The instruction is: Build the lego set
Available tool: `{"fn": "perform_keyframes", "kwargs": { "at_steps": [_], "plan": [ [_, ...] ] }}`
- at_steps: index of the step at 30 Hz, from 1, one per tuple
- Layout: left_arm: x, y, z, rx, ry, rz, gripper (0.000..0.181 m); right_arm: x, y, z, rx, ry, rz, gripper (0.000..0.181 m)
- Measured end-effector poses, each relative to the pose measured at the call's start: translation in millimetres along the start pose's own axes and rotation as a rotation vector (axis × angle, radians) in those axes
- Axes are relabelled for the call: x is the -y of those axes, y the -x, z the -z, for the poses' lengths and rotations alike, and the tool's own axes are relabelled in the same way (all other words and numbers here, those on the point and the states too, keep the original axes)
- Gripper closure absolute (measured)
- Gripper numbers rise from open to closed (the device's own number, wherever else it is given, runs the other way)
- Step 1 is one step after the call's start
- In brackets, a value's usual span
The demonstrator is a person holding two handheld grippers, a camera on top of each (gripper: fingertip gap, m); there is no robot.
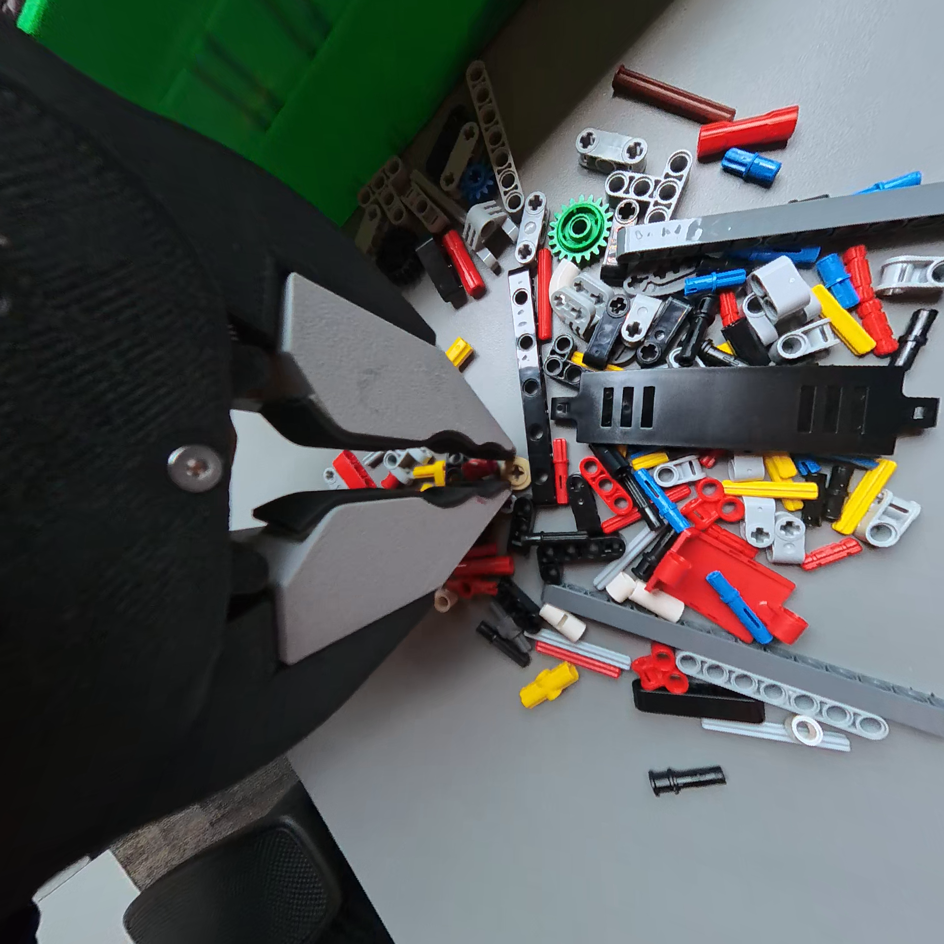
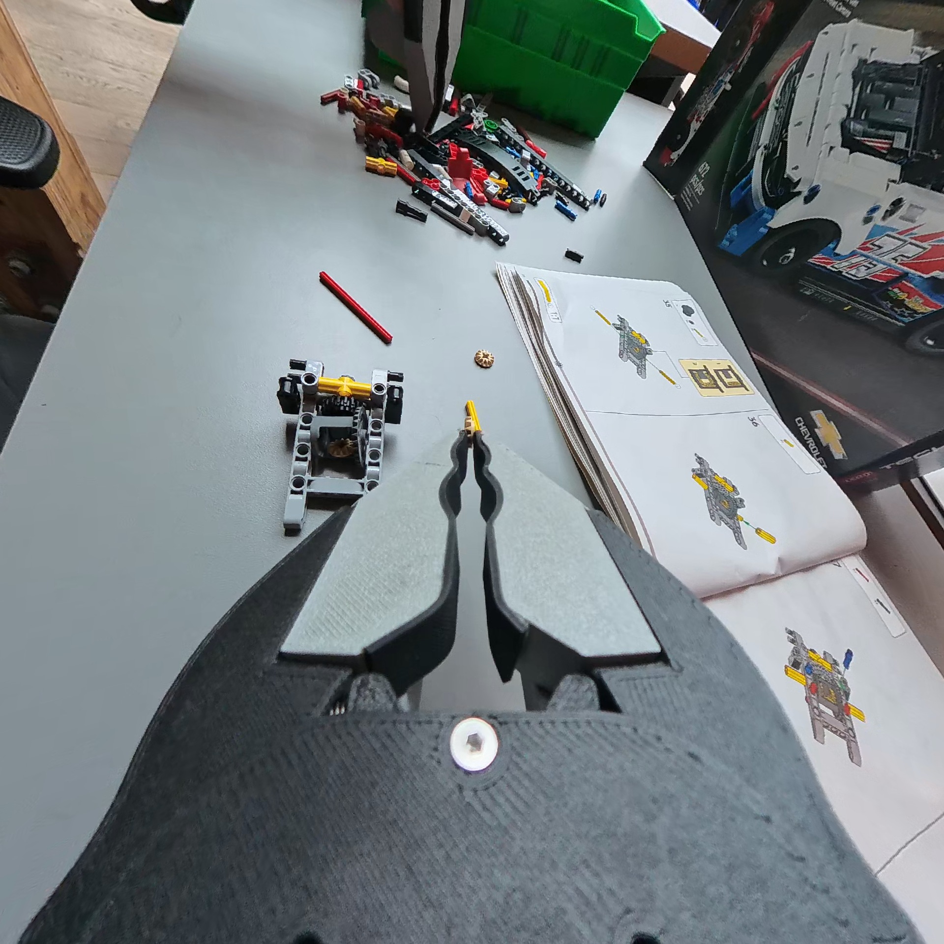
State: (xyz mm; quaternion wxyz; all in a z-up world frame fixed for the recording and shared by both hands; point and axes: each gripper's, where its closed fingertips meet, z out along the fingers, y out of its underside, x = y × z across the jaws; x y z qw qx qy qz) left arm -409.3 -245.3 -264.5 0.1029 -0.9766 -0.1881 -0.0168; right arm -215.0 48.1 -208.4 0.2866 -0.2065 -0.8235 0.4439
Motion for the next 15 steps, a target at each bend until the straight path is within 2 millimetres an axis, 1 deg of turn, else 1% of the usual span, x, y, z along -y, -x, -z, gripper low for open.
{"fn": "perform_keyframes", "kwargs": {
  "at_steps": [2,8,10,15],
  "plan": [
    [-1.1,-0.7,0.1,0.006,-0.002,-0.002,0.171,-0.3,-0.1,0.1,0.001,0.0,-0.001,0.181],
    [-1.6,-1.5,4.4,0.03,-0.03,-0.028,0.169,-0.2,1.9,-0.8,0.006,0.001,0.006,0.181],
    [-2.9,-0.3,7.5,0.045,-0.035,-0.036,0.165,0.0,2.3,-0.9,0.01,0.0,0.002,0.181],
    [-5.2,-0.3,18.5,0.067,-0.085,-0.025,0.161,6.2,0.3,2.7,0.045,-0.055,-0.074,0.181]
  ]
}}
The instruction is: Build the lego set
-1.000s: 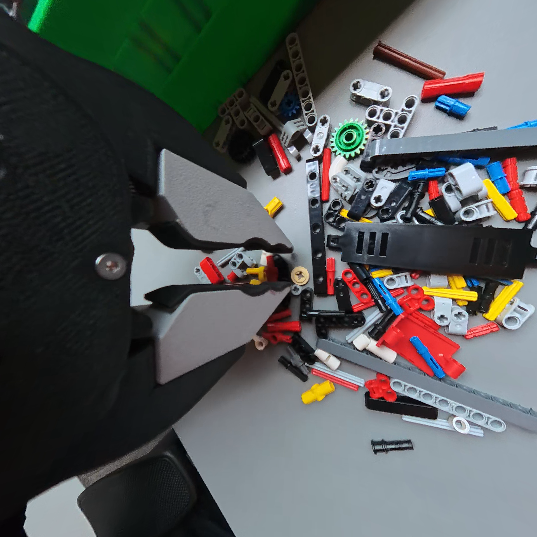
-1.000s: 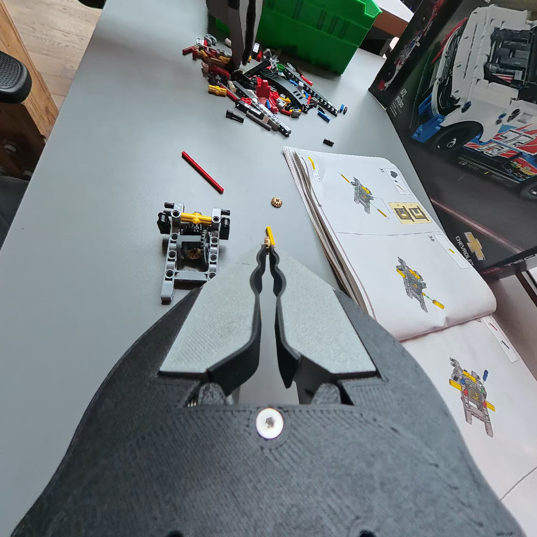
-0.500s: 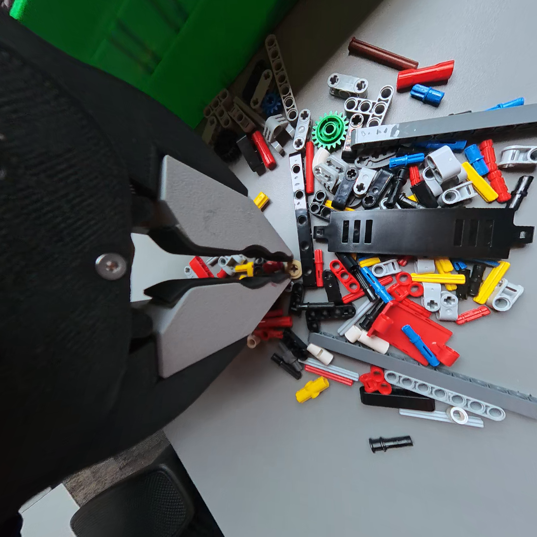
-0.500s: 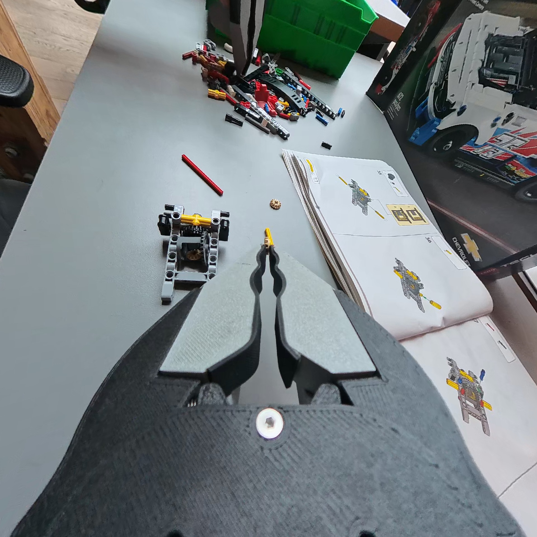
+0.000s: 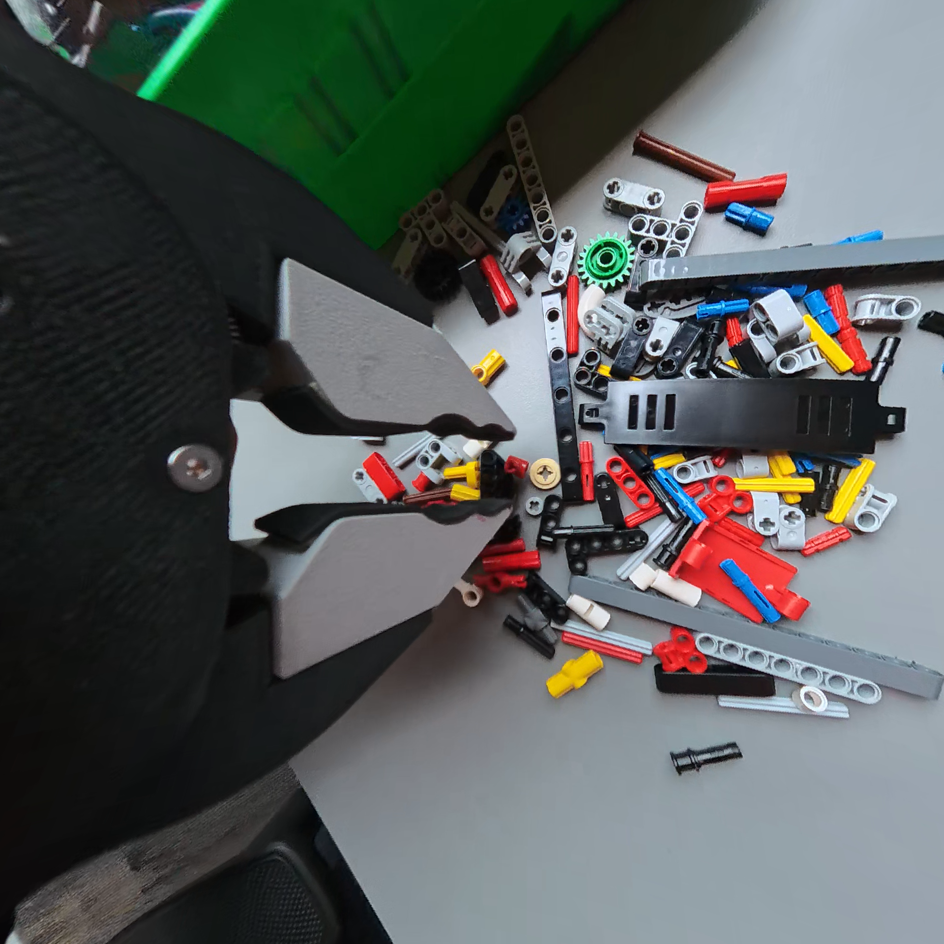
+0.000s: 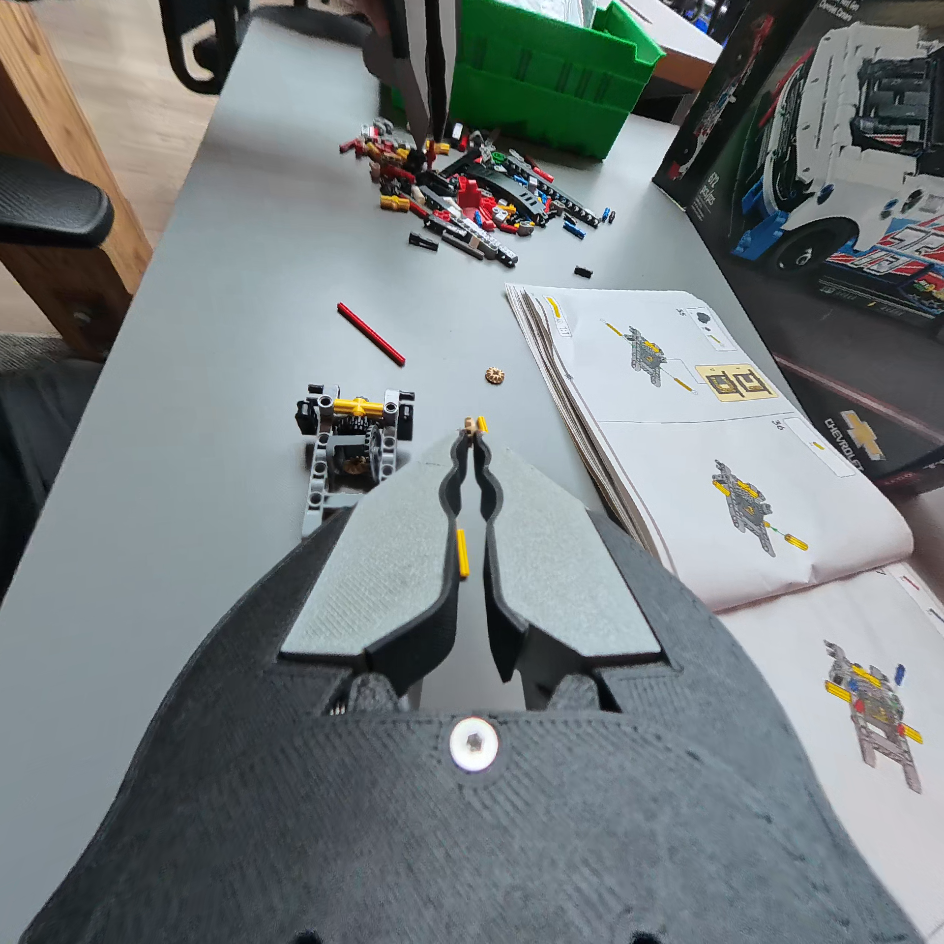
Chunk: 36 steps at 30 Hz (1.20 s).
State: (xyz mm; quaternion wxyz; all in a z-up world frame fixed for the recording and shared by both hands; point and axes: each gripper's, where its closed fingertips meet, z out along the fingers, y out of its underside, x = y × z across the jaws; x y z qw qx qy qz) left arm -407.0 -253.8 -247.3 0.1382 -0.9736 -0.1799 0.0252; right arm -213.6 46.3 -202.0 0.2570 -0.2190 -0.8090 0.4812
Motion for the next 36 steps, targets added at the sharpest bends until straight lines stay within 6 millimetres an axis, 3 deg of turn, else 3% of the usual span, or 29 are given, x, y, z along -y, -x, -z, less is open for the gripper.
{"fn": "perform_keyframes", "kwargs": {
  "at_steps": [6,11,17,21,25,27,31,36],
  "plan": [
    [-3.9,-0.4,4.7,0.047,-0.03,0.004,0.158,8.2,-7.7,8.8,-0.064,-0.05,0.039,0.181],
    [11.0,-15.8,11.8,0.096,-0.132,-0.025,0.159,29.0,-4.3,19.7,-0.289,-0.06,0.36,0.181],
    [30.1,-30.9,11.3,0.157,-0.232,-0.058,0.158,50.0,13.8,28.2,-0.411,-0.09,0.62,0.181],
    [64.0,-62.2,13.6,0.206,-0.393,-0.154,0.158,48.0,20.6,23.5,-0.489,-0.02,0.814,0.181],
    [96.2,-122.0,3.4,0.101,-0.521,-0.308,0.159,48.4,29.6,19.0,-0.576,0.03,1.022,0.181],
    [107.8,-141.9,-4.2,0.089,-0.562,-0.381,0.162,48.8,33.4,17.6,-0.606,0.04,1.096,0.181],
    [122.1,-154.3,-18.3,0.1,-0.635,-0.431,0.167,51.0,34.5,18.3,-0.652,0.045,1.168,0.181],
    [127.2,-161.1,-22.5,0.066,-0.713,-0.428,0.167,52.8,33.4,20.9,-0.672,0.044,1.185,0.181]
  ]
}}
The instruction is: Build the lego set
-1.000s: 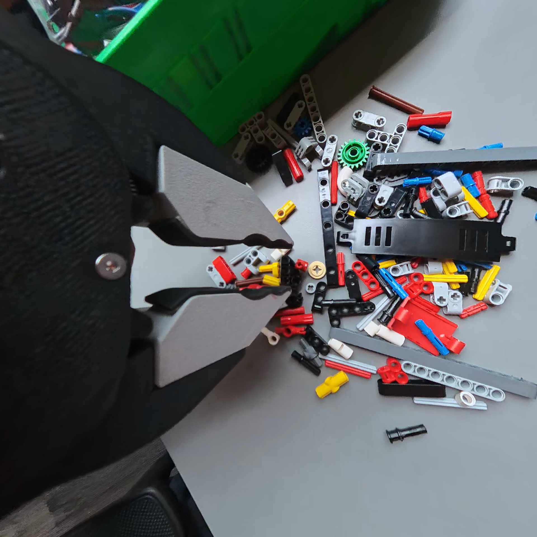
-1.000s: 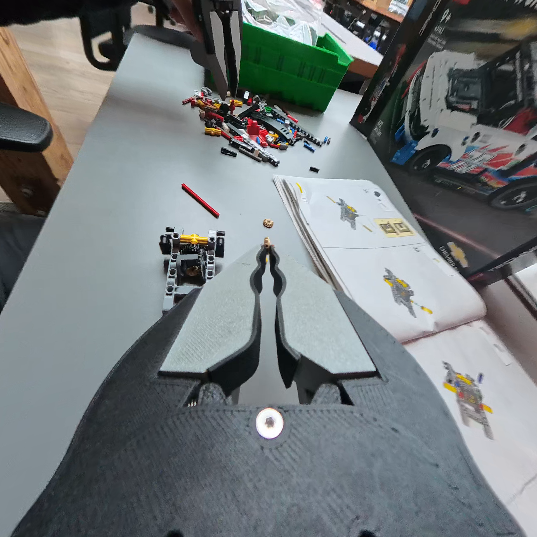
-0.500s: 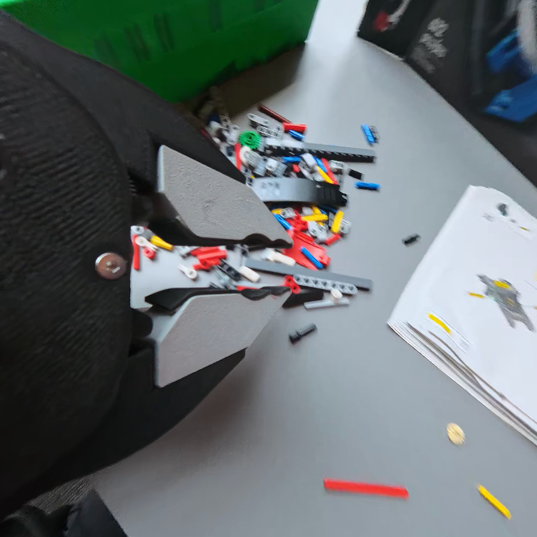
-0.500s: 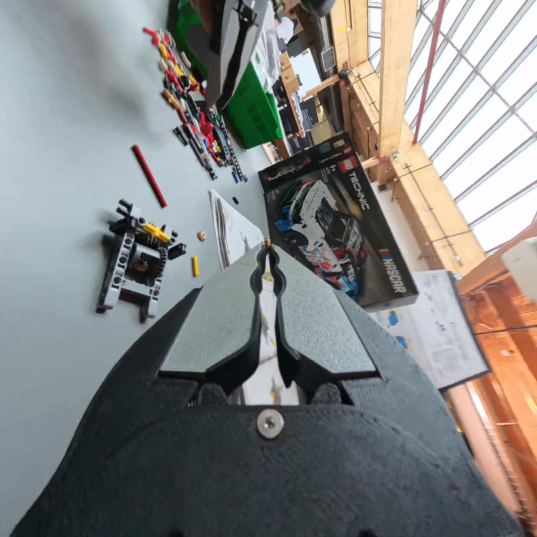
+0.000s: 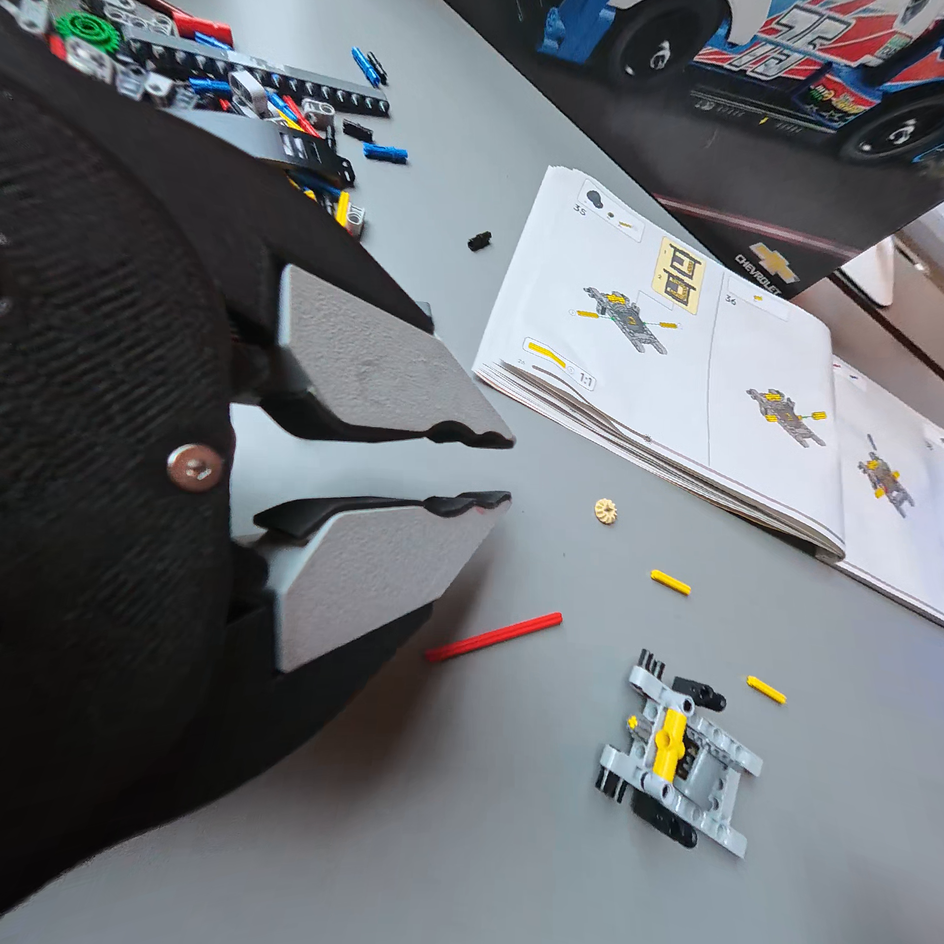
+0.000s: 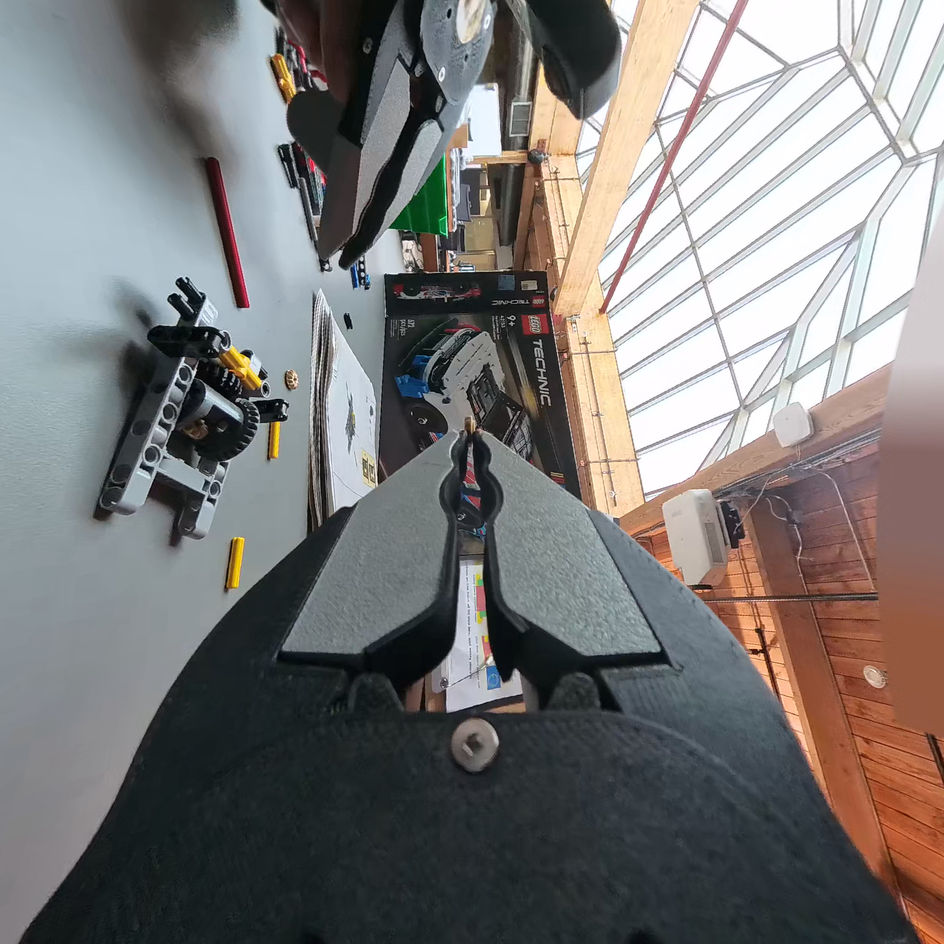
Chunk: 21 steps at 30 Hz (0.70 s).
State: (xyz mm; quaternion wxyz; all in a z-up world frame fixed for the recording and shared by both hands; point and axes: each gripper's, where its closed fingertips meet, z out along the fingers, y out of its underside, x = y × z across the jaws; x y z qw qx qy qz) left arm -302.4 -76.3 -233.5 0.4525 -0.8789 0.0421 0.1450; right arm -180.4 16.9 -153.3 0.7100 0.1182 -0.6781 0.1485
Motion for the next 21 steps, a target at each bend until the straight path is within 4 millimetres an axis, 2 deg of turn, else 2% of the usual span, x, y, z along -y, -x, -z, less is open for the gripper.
{"fn": "perform_keyframes", "kwargs": {
  "at_steps": [21],
  "plan": [
    [-2.5,3.9,-3.4,0.042,-0.024,-0.002,0.169,1.7,0.1,0.5,-0.005,0.004,0.012,0.181]
  ]
}}
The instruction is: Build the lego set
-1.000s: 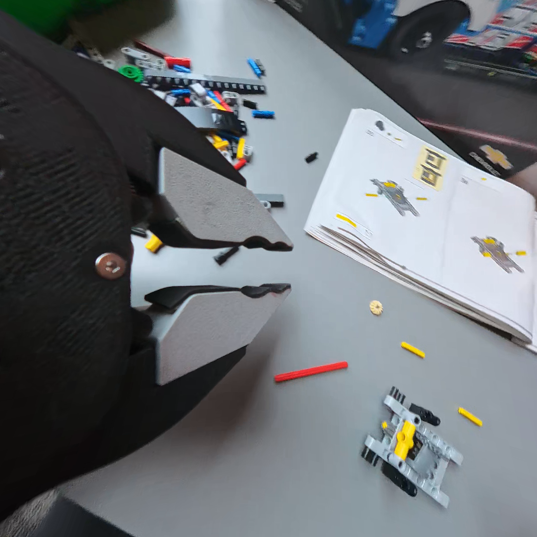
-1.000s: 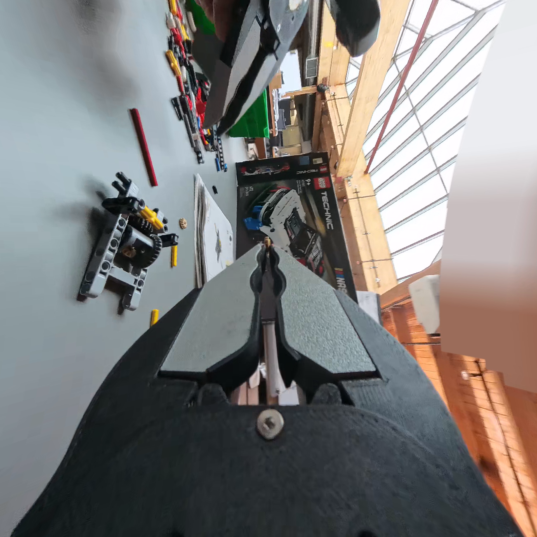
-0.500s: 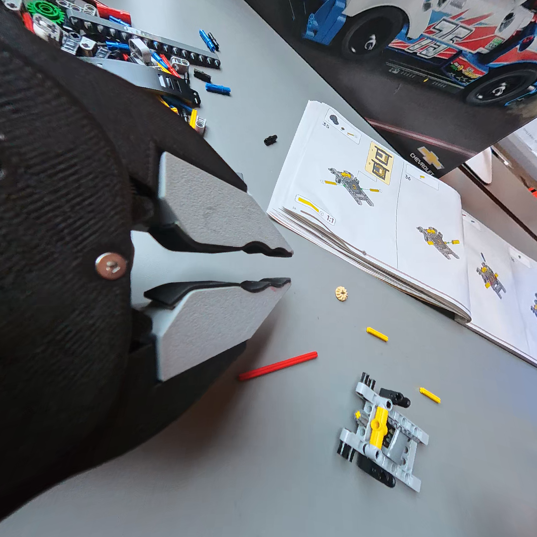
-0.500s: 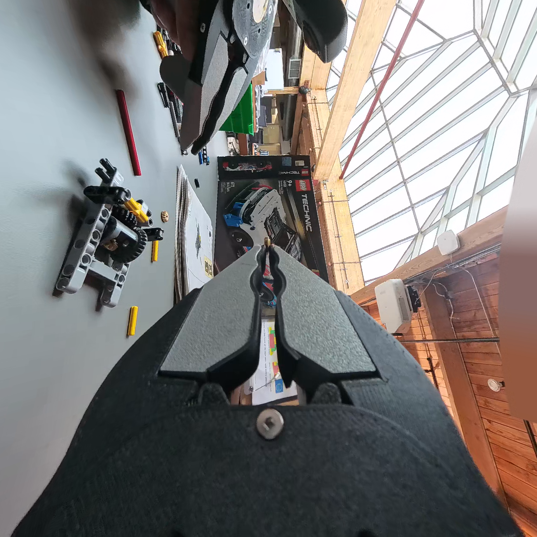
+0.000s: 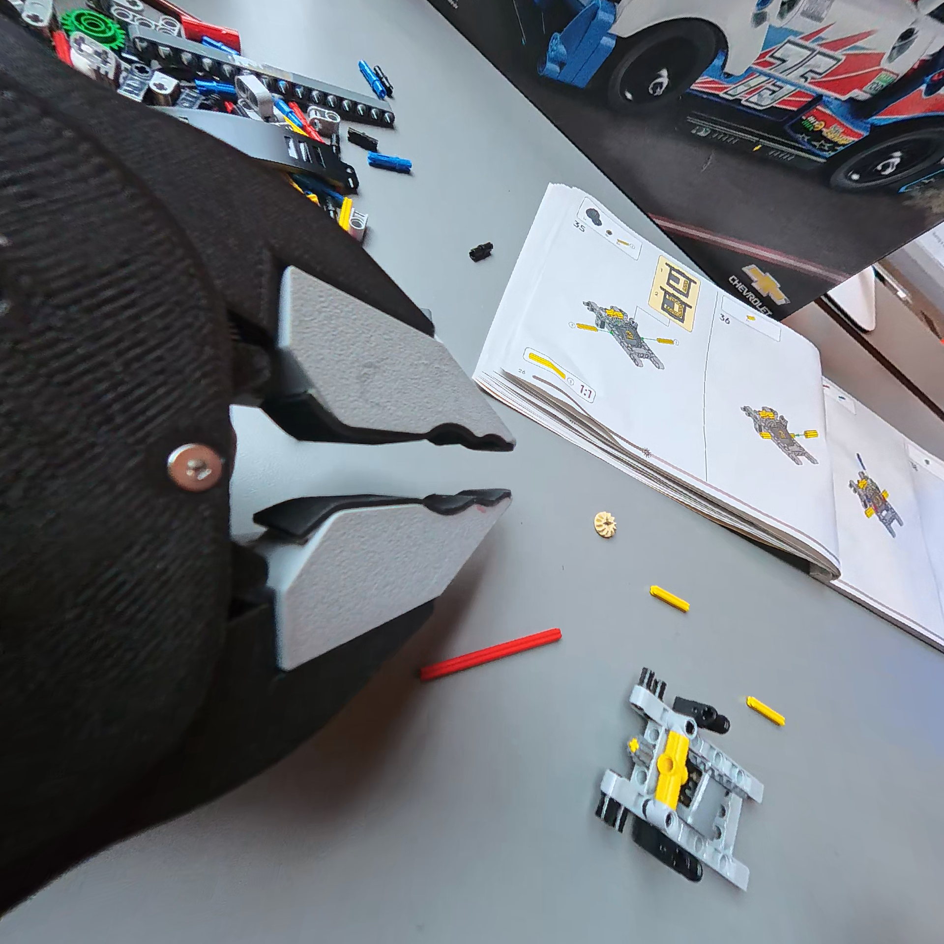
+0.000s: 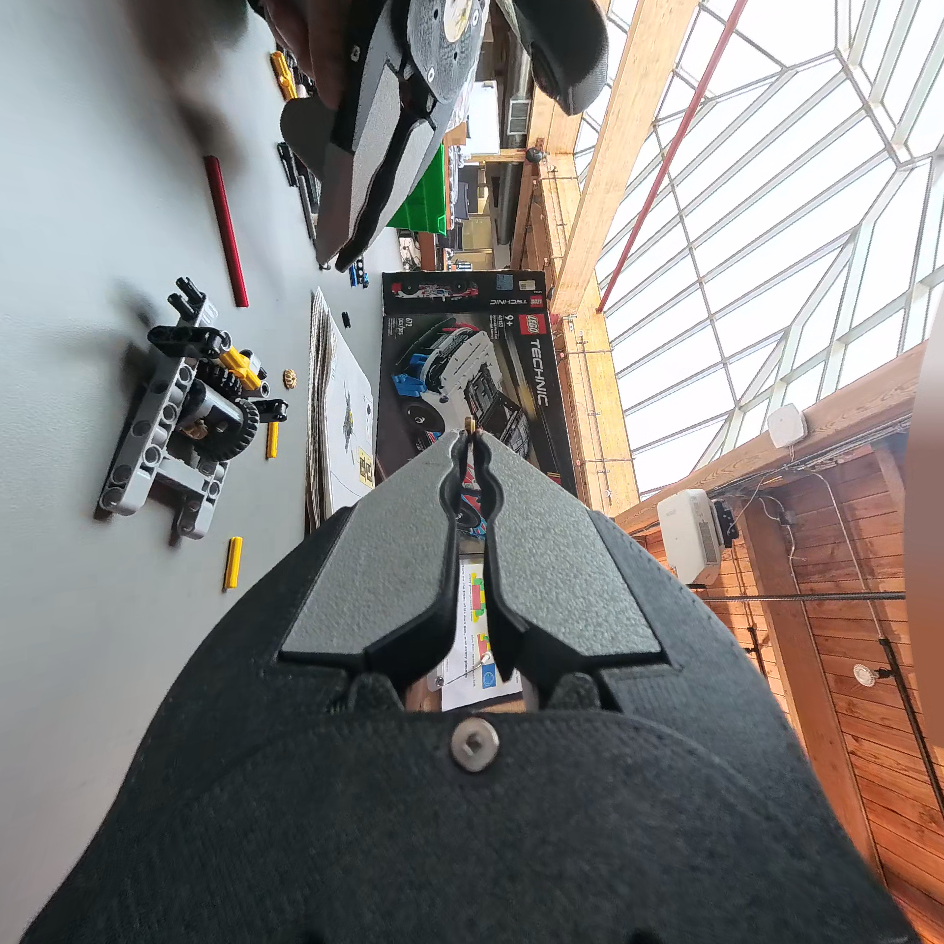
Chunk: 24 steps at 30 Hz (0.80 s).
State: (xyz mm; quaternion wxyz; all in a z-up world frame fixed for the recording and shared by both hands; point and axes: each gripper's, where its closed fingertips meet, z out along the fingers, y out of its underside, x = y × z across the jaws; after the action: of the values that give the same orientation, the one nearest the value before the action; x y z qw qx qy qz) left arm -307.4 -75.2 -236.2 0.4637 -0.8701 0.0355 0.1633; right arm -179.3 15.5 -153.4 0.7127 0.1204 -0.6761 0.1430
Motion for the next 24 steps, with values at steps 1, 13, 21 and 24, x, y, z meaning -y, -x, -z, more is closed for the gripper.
{"fn": "perform_keyframes", "kwargs": {
  "at_steps": [1,13,21,24],
  "plan": [
    [-0.1,0.1,-0.1,0.001,0.001,0.0,0.169,0.0,-0.2,0.0,-0.001,0.0,0.0,0.181],
    [-1.4,-0.1,-1.1,-0.007,0.009,0.005,0.167,-0.2,-0.8,-0.6,0.007,0.0,-0.012,0.181],
    [-1.8,-16.4,-2.7,-0.086,0.04,-0.003,0.165,-36.8,7.7,-5.9,0.238,0.017,-0.587,0.181],
    [3.8,-24.1,-0.3,-0.118,0.039,-0.004,0.162,-44.2,23.9,-4.3,0.439,-0.002,-0.907,0.181]
  ]
}}
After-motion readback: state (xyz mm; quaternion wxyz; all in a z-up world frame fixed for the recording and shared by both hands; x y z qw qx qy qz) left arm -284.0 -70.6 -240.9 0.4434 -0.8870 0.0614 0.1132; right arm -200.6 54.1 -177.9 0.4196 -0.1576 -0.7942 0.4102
